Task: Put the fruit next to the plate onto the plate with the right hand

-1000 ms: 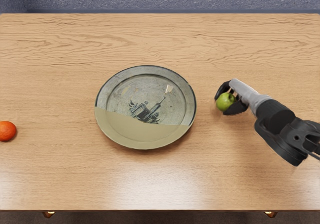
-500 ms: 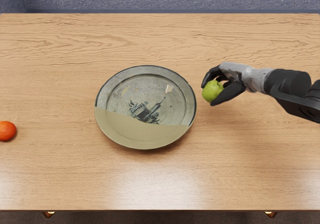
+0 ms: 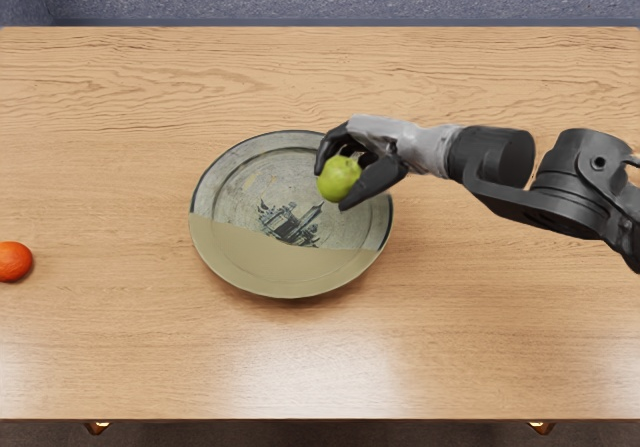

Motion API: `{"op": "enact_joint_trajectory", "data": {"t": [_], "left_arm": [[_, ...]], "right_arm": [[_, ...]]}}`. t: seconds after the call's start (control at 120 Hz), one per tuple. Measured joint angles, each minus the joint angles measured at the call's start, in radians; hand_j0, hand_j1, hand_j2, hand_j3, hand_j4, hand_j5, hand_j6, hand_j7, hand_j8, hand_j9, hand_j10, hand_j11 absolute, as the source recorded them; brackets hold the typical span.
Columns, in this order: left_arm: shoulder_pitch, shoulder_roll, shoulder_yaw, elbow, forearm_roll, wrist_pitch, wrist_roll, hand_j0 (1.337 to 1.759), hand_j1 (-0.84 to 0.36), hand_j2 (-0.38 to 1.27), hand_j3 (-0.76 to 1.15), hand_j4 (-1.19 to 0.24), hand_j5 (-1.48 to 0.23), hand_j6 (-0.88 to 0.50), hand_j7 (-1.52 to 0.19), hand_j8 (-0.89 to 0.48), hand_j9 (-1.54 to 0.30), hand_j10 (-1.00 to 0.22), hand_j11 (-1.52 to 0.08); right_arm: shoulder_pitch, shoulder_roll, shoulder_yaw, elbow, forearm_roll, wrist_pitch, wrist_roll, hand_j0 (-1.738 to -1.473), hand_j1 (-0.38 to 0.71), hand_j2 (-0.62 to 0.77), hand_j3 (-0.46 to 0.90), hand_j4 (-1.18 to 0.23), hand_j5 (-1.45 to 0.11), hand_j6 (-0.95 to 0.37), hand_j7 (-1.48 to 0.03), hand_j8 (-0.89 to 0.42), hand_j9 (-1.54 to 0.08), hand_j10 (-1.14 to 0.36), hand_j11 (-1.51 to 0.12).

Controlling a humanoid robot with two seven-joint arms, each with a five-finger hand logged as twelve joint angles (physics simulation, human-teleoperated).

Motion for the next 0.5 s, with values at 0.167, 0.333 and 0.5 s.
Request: {"op": "enact_joint_trajectory", "data": {"t": [0.167,0.333,0.5], "left_arm": [[0.000,0.000,0.000,0.000,0.000,0.000,0.000,1.658,0.07,0.05,0.00,-0.23,-0.30,-0.23,-0.30,-0.23,-0.30,-0.23,-0.30],[0.000,0.000,0.000,0.000,0.000,0.000,0.000,1.658,0.07,0.05,0.00,-0.23,-0.30,-0.23,-0.30,-0.23,-0.30,-0.23,-0.30],[0.000,0.000,0.000,0.000,0.000,0.000,0.000,1.658,0.07,0.05,0.00,-0.23,-0.30,-0.23,-0.30,-0.23,-0.30,-0.23,-0.30]], "right_arm": [[0.001,0.101,-0.032,-0.035,-0.132,-0.002,0.000,-1.655,0.35,0.21,0.00,-0.59,-1.06,-0.35,-0.98,-0.31,-1.04,-0.66,-1.05],[0.001,0.169,-0.065,-0.077,-0.249,-0.006,0.000,-1.654,0.34,0.19,0.00,-0.61,-1.05,-0.36,-0.98,-0.32,-1.04,-0.66,-1.05],[0.002,0.244,-0.105,-0.132,-0.356,-0.007,0.000,-1.653,0.33,0.17,0.00,-0.62,-1.05,-0.36,-0.98,-0.32,-1.05,-0.67,-1.05]]}}
